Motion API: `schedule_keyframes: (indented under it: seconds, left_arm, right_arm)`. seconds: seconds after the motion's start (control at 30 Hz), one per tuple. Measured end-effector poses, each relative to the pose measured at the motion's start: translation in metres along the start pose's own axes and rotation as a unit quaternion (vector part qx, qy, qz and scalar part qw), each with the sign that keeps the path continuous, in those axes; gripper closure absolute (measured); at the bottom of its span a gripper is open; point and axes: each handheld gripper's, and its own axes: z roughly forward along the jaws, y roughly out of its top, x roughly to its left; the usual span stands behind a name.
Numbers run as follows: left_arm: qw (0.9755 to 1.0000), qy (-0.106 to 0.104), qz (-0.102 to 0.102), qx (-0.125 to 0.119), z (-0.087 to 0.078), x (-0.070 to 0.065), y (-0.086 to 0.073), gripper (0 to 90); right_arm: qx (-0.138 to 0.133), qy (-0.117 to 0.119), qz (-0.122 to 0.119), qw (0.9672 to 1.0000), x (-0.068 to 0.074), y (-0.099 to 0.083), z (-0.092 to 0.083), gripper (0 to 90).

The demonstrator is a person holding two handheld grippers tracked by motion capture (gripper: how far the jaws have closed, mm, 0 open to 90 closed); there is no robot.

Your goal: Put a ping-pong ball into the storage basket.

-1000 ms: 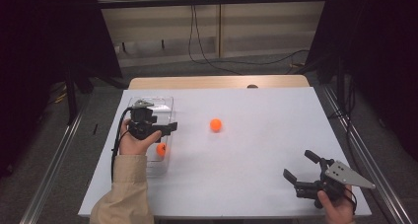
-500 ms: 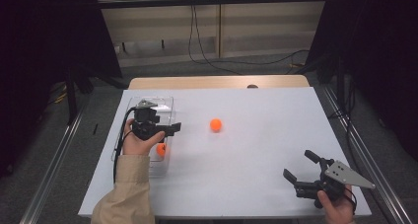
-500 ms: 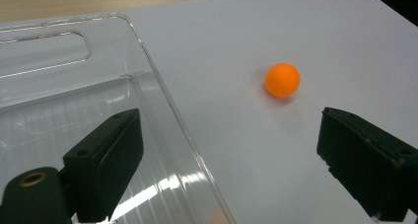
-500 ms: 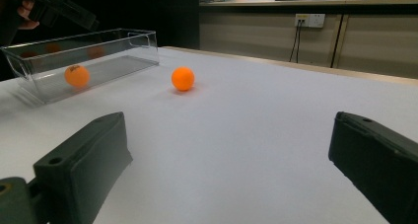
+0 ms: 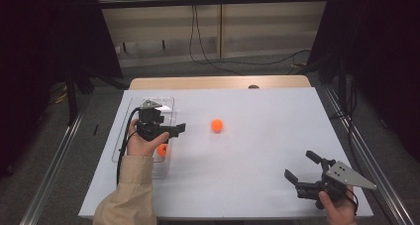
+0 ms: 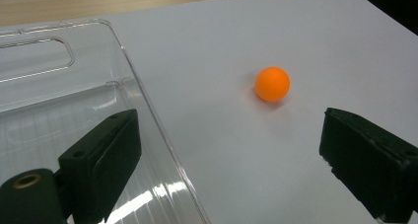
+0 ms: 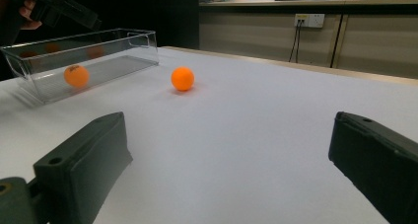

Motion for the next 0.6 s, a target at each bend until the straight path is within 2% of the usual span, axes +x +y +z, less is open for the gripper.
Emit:
schedule_keyframes:
  seconds: [0.17, 0.23, 0.43, 0.6]
  left_arm:
    - [1.0, -0.003, 0.003, -0.002, 0.001, -0.003, 0.001, 8.2]
    - [1.0, -0.004, -0.002, -0.006, 0.002, -0.005, 0.001, 8.1]
    - [0.9999, -0.008, 0.008, -0.002, 0.006, -0.01, 0.002, 8.0]
    - [0.9999, -0.008, 0.005, -0.006, 0.008, -0.014, 0.002, 7.9]
  right_arm:
    - [0.0, 0.002, 0.0, 1.0, 0.0, 0.0, 0.0, 1.2]
    - [0.0, 0.001, 0.0, 1.0, 0.0, 0.0, 0.0, 1.2]
    - [0.001, 0.001, -0.001, 1.0, 0.0, 0.0, 0.0, 1.2]
    - [0.002, 0.001, -0.002, 1.0, 0.0, 0.0, 0.0, 1.2]
